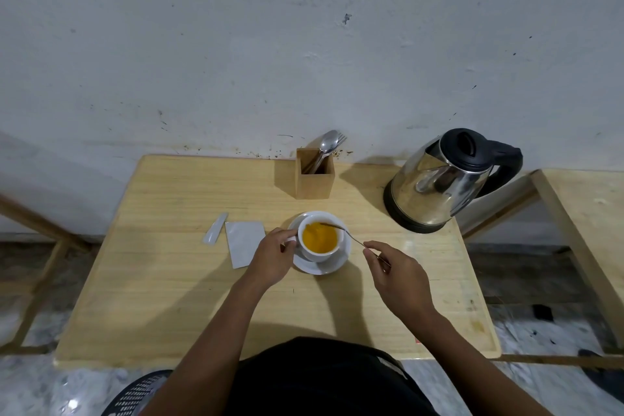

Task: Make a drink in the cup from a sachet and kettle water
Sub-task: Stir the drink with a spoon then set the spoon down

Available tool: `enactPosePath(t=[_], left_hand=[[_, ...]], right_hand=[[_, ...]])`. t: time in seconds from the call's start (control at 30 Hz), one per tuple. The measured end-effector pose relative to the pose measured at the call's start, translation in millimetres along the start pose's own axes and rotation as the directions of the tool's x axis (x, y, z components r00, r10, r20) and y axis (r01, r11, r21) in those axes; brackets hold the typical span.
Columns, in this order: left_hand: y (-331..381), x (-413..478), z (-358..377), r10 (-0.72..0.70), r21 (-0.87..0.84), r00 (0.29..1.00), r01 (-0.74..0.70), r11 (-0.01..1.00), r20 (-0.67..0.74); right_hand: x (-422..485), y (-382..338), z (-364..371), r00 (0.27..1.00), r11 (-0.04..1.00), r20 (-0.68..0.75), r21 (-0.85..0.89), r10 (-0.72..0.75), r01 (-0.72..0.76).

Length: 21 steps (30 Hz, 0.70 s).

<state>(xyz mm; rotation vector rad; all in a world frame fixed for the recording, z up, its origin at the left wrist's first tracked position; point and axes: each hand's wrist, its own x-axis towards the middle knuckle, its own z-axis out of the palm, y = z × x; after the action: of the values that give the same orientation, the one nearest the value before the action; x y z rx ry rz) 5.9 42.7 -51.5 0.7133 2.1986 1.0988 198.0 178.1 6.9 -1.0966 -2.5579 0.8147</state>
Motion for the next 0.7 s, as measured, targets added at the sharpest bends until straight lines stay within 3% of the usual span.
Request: enactPosePath(t=[0.7], left_hand=[[0.1,-0.3,-0.7,-0.009,0.018,1.000,0.009,1.000,0.013]], right_hand=[[-15.4,5.4,31.1,0.992,0.975,-0.093,0.214,0.085,-0.063]])
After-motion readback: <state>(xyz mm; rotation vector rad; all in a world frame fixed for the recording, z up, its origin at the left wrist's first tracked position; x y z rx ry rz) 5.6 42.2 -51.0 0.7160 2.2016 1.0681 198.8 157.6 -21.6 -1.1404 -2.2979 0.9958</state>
